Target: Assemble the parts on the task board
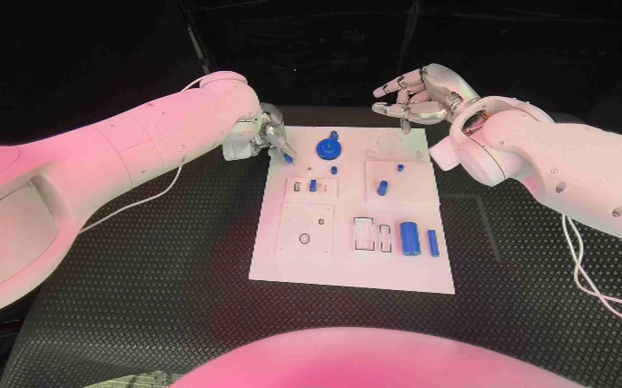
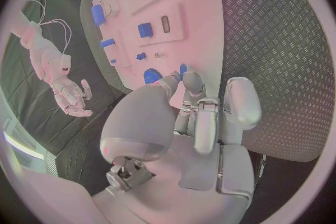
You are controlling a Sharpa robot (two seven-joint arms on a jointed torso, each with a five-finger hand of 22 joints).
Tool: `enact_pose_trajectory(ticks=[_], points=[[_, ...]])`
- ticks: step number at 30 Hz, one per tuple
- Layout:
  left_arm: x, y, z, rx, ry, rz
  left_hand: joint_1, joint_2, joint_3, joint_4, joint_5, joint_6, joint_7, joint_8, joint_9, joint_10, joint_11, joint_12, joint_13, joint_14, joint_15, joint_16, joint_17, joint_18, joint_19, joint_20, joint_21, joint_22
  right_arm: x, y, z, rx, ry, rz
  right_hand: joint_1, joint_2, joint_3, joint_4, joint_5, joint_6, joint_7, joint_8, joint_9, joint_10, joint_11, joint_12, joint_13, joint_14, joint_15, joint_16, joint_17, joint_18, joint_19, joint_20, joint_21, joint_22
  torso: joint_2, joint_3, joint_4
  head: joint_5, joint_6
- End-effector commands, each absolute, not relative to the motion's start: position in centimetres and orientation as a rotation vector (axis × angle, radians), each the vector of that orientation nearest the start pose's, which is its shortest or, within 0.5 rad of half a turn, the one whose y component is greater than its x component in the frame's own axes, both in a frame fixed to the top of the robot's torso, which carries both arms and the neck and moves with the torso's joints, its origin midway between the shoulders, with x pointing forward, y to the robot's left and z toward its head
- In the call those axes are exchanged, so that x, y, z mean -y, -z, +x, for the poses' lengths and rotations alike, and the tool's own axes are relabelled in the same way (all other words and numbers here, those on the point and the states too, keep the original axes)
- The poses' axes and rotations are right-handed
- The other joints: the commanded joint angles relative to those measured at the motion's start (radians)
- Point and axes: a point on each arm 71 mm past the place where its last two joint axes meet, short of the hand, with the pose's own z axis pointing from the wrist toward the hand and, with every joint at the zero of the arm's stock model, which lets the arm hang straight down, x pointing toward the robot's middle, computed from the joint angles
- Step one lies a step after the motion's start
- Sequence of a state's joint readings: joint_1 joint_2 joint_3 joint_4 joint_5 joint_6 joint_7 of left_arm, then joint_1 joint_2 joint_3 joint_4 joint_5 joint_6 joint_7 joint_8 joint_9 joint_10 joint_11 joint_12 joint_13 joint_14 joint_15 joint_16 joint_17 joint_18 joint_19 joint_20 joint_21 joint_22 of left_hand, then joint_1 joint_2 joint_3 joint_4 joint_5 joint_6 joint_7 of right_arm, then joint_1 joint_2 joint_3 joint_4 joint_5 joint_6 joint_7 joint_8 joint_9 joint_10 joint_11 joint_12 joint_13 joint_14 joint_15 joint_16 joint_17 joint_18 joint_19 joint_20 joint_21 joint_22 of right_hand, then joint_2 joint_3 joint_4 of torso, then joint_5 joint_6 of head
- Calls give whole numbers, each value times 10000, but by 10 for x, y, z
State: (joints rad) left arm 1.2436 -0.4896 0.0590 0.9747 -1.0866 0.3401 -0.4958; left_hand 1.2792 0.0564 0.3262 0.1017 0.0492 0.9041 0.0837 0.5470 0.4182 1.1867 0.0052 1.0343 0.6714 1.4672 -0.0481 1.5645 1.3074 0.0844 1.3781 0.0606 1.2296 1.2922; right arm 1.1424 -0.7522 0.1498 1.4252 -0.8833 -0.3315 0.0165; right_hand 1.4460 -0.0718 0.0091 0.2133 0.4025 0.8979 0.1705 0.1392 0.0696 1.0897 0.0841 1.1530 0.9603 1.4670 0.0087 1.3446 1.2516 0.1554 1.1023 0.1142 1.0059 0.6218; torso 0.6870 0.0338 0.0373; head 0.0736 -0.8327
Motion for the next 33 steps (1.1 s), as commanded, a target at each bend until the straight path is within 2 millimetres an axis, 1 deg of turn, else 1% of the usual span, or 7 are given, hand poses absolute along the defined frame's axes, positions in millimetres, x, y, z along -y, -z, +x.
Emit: enact_pose_trajectory(ticks=[1, 5, 10, 14, 21, 29, 33], points=[[-193, 207, 570, -23353, 4028, -3446, -200, -52, 1533, -1322, 52, 7, -40, 93, 43, 105, -27, 89, 49, 1036, -45, 63, 2634, 6, 77, -23, 61, 22, 190, 151, 518, -15997, -10658, 4303, -6, 85, 18, 13, 60, 3, -2, 62, 6, -11, -10, 30, 9, 183, -43, -45, 5, 158, -48, -27, -37, -2, 0, 4, 9, 23, 18], [-197, 201, 559, -23154, 4442, -3637, -634, -306, 2288, -1464, 64, -14, -82, 353, 174, 141, -69, 97, 49, 1036, -71, 63, 2634, 14, 92, -66, 46, 42, 191, 151, 519, -16012, -10639, 4308, -6, 85, 18, 13, 60, 3, -2, 62, 6, -11, -10, 30, 9, 183, -43, -45, 5, 158, -48, -27, -37, -2, -14, 10, 20, 38, 21], [-198, 197, 545, -22891, 4823, -3642, -955, -490, 2792, -1546, 71, -61, -107, 561, 277, 190, -94, 111, 49, 1036, -108, 63, 2634, 0, 118, -72, 57, 76, 193, 151, 519, -16017, -10613, 4317, -6, 85, 18, 13, 60, 3, -2, 62, 6, -11, -10, 30, 9, 183, -43, -45, 5, 158, -48, -27, -37, -2, -5, 3, 28, 52, 31], [-199, 198, 535, -22672, 4966, -3668, -1084, -562, 3013, -1585, 96, -76, -138, 680, 334, 235, -99, 145, 89, 1036, -123, 63, 2634, -8, 150, -89, 95, 117, 193, 152, 519, -16018, -10600, 4323, -6, 85, 18, 13, 60, 3, -2, 62, 6, -11, -10, 30, 9, 183, -43, -45, 5, 158, -48, -27, -37, -2, -10, 11, 25, 82, 33], [-194, 207, 519, -22301, 4746, -3232, -1250, -652, 3295, -1635, 143, -107, -164, 854, 417, 278, -126, 167, 110, 1036, -151, 63, 2634, -18, 189, -114, 131, 162, 193, 152, 519, -16026, -10605, 4318, -6, 85, 18, 13, 60, 3, -2, 62, 6, -11, -10, 30, 9, 183, -43, -45, 5, 158, -48, -27, -37, -2, 10, -4, -2, 153, 39], [-185, 220, 508, -22127, 4449, -2602, -1352, -706, 3446, -1650, 144, -131, -181, 971, 473, 309, -140, 198, 155, 1036, -166, 63, 2634, -35, 237, -129, 199, 225, 193, 152, 520, -16030, -10603, 4315, -13, 83, 17, 18, 62, 12, -3, 71, 7, -24, -11, 21, -14, 178, -44, -62, -16, 162, -55, -29, -52, -23, 15, -8, 9, 102, 40], [-181, 222, 507, -22092, 4367, -2360, -1382, -723, 3494, -1658, 144, -139, -189, 1011, 491, 338, -148, 230, 197, 1036, -174, 63, 2634, -42, 256, -136, 226, 250, 193, 152, 520, -16034, -10612, 4310, -13, 83, 17, 18, 62, 12, -3, 71, 7, -24, -11, 21, -14, 178, -44, -62, -16, 162, -55, -29, -52, -23, 12, 0, 2, 121, 31]])
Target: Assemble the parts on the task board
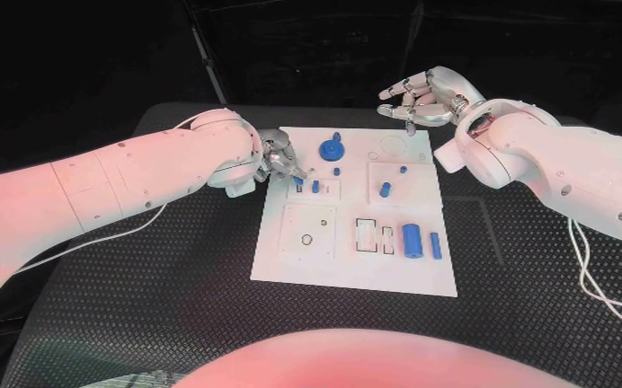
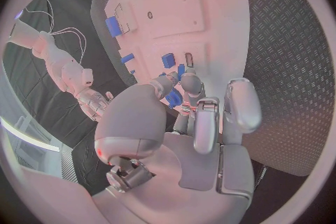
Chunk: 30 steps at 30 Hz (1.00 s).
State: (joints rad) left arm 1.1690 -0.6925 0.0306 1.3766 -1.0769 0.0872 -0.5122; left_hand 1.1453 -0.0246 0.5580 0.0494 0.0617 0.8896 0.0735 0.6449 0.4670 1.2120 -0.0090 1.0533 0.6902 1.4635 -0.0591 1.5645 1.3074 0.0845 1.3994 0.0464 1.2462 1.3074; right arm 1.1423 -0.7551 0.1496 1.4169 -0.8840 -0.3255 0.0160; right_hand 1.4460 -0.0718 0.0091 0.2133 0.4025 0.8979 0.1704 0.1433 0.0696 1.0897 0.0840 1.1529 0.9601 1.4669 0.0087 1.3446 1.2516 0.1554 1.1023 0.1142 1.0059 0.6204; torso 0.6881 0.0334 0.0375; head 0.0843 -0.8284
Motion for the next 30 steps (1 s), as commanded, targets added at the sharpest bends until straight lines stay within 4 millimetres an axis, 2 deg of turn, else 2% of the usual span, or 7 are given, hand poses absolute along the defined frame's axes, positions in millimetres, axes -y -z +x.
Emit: enact_pose_trajectory(ticks=[1, 5, 15, 30], points=[[-180, 222, 507, -22114, 4351, -2298, -51, 83, 1184, -1134, 18, 5, -88, 40, 6, 90, -7, 46, 15, 1073, -66, 63, 2634, -43, 46, 4, 63, 100, 193, 152, 520, -16036, -10614, 4309, -13, 83, 17, 17, 63, 12, -3, 29, 7, -25, -11, 22, -12, 179, -45, -62, -16, 162, -55, -29, -52, -9, 1, 5, 0, 14, -11], [-178, 224, 506, -22287, 4273, -2077, -217, 30, 1249, -1078, 3, 13, -120, 189, 73, 147, -29, 112, 87, 1073, -85, 63, 2634, -52, 76, -15, 95, 135, 193, 152, 520, -16039, -10615, 4307, -13, 83, 17, 17, 63, 12, -3, 29, 7, -25, -11, 22, -12, 179, -45, -62, -16, 162, -55, -29, -52, -9, 6, 7, -15, 20, -31], [-176, 228, 505, -22540, 4013, -1641, -353, -39, 1250, -1040, -3, 39, -181, 378, 158, 252, -77, 244, 234, 1073, -120, 63, 2634, -75, 137, -43, 188, 220, 193, 152, 520, -16037, -10611, 4307, -13, 83, 17, 17, 63, 12, -3, 29, 7, -25, -11, 22, -12, 179, -45, -62, -16, 162, -55, -29, -52, -9, -4, 7, -4, 14, -78], [-175, 234, 503, -22516, 3602, -1148, -416, -73, 1234, -1021, -6, 57, -219, 502, 214, 314, -108, 322, 323, 1073, -143, 63, 2634, -92, 180, -64, 257, 282, 193, 153, 520, -16038, -10614, 4301, -13, 83, 17, 17, 63, 12, -3, 29, 7, -25, -11, 22, -12, 179, -45, -62, -16, 162, -55, -29, -52, -9, -4, 8, -8, 35, -92]])
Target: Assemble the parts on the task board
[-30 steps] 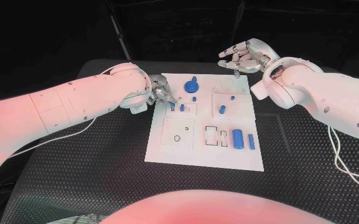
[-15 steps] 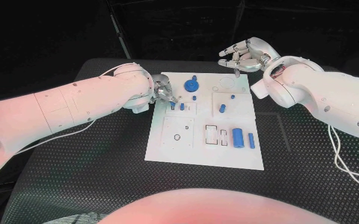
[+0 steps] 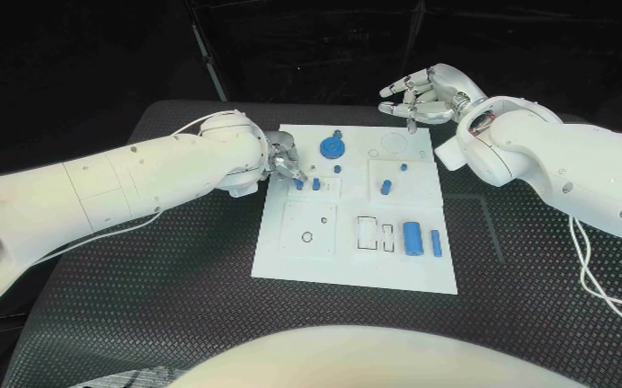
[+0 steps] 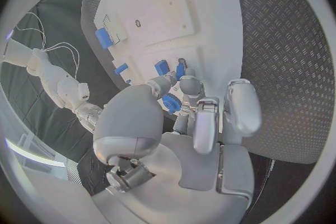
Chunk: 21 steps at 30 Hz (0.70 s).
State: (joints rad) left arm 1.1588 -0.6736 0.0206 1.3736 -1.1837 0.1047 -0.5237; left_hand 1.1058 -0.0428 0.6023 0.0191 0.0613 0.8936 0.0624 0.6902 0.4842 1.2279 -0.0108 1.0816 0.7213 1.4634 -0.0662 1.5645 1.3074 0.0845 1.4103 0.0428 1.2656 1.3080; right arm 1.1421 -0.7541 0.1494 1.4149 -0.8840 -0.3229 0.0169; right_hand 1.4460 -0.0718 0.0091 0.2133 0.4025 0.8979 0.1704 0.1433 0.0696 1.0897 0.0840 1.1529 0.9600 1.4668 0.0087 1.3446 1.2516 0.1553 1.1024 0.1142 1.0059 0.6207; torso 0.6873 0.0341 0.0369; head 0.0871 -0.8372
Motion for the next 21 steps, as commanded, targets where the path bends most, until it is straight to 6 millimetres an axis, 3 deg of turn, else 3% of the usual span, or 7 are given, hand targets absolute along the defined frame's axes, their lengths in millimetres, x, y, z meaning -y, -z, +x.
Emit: enact_pose_trajectory(ticks=[1, 21], points=[[-175, 235, 502, -22522, 3595, -1137, -32, 103, 786, -713, -3, 20, -113, 68, 50, 162, -93, 47, 22, 1074, -76, 63, 2634, -94, 73, -31, 65, 279, 193, 153, 520, -16039, -10614, 4301, -12, 83, 17, 17, 63, 12, -3, 30, 8, -24, -11, 22, -11, 179, -45, -62, -16, 162, -55, -29, -52, -12, 4, 1, -2, 7, -5], [-175, 239, 497, -22784, 3501, -878, -109, 56, 711, -680, -8, 65, -172, 264, 136, 224, -139, 120, 94, 1074, -109, 63, 2634, -106, 107, -62, 110, 326, 193, 153, 520, -16068, -10618, 4290, -12, 83, 17, 17, 63, 12, -3, 30, 8, -24, -11, 22, -11, 179, -45, -62, -16, 162, -55, -29, -52, -12, -2, 4, -4, 30, -60]])
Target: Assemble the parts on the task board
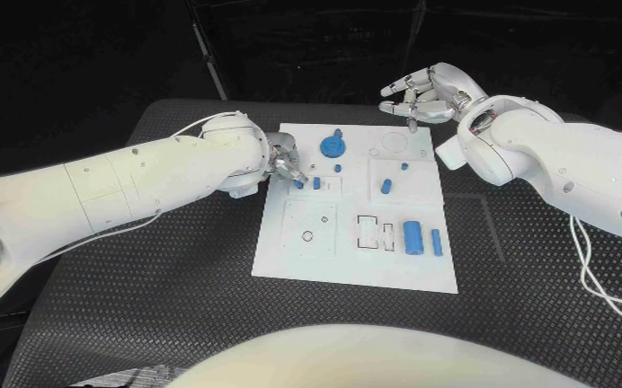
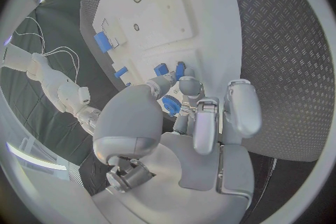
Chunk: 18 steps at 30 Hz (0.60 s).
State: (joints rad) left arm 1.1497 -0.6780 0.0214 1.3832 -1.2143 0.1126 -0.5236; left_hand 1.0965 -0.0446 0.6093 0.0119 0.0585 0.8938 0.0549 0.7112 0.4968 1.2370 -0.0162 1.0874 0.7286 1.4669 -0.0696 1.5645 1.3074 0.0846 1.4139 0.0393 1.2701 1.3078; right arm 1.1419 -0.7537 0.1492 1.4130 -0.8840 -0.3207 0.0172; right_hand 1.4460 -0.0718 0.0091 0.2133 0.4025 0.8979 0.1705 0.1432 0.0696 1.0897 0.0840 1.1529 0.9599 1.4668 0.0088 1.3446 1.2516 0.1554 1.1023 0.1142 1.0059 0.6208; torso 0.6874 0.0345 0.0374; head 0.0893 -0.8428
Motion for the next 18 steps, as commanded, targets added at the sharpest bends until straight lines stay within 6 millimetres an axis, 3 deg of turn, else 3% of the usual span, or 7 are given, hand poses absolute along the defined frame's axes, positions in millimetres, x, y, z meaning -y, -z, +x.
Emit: enact_pose_trajectory(ticks=[1, 18], points=[[-176, 239, 497, -22795, 3491, -869, -17, 73, 640, -607, 20, 63, -98, 57, 12, 134, -85, 64, 24, 1039, -75, 63, 2634, -106, 71, -27, 65, 327, 193, 153, 520, -16071, -10615, 4291, -13, 83, 17, 17, 63, 12, -3, 30, 7, -24, -11, 22, -11, 179, -45, -62, -16, 162, -55, -29, -52, -13, -2, -2, -2, 5, -7], [-177, 241, 497, -22809, 3443, -896, -19, 81, 634, -604, 22, 70, -108, 90, 27, 138, -95, 66, 21, 1039, -82, 63, 2634, -108, 76, -33, 72, 335, 194, 153, 520, -16083, -10610, 4290, -13, 83, 17, 17, 63, 12, -3, 30, 7, -24, -11, 22, -11, 179, -45, -62, -16, 162, -55, -29, -52, -13, 3, 0, -11, 26, -8]])
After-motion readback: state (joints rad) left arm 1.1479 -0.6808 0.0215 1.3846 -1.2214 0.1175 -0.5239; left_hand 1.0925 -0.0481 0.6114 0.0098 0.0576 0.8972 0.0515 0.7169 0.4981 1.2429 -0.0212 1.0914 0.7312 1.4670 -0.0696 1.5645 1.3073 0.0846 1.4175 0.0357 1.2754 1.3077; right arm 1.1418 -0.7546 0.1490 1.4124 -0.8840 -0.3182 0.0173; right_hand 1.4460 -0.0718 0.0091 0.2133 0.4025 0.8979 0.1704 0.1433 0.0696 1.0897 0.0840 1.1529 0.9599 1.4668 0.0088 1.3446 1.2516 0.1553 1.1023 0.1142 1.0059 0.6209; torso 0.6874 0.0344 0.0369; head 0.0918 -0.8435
